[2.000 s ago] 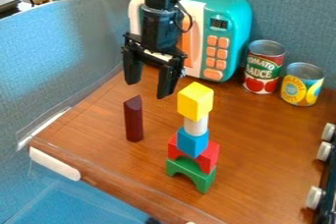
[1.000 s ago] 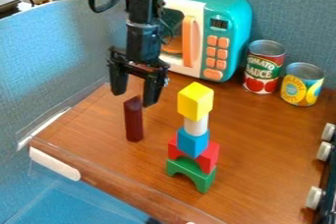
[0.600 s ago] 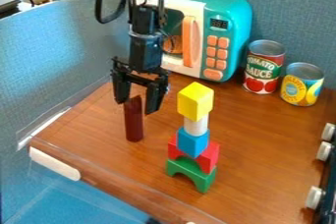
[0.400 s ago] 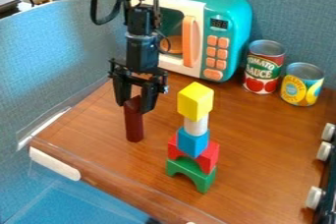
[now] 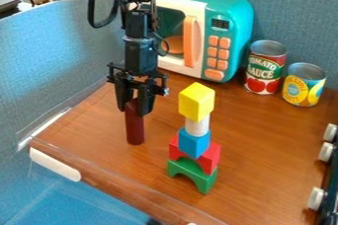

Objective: Put the brown to the top of yellow block

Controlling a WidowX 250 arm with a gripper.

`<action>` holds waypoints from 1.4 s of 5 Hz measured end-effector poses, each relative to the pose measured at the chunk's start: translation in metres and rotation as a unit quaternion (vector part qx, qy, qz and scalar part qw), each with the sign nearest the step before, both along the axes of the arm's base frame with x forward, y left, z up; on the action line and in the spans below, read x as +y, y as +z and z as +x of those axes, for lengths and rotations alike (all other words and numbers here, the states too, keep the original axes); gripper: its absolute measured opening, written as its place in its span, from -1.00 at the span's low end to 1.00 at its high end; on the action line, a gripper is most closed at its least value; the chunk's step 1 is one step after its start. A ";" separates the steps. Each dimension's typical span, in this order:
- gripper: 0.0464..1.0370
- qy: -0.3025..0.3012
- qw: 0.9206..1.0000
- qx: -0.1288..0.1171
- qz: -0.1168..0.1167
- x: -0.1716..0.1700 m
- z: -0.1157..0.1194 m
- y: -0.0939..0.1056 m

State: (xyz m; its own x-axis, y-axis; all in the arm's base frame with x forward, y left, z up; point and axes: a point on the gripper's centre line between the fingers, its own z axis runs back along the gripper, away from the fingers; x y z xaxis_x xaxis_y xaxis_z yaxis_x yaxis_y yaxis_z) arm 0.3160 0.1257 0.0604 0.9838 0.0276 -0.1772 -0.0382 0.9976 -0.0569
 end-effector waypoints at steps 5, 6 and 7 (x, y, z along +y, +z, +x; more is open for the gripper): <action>-0.09 0.020 0.993 -0.107 -0.035 -0.076 0.030 0.159; -0.08 0.001 0.990 -0.136 -0.042 -0.101 0.031 0.207; -0.08 -0.025 0.989 -0.141 -0.024 -0.126 0.024 0.235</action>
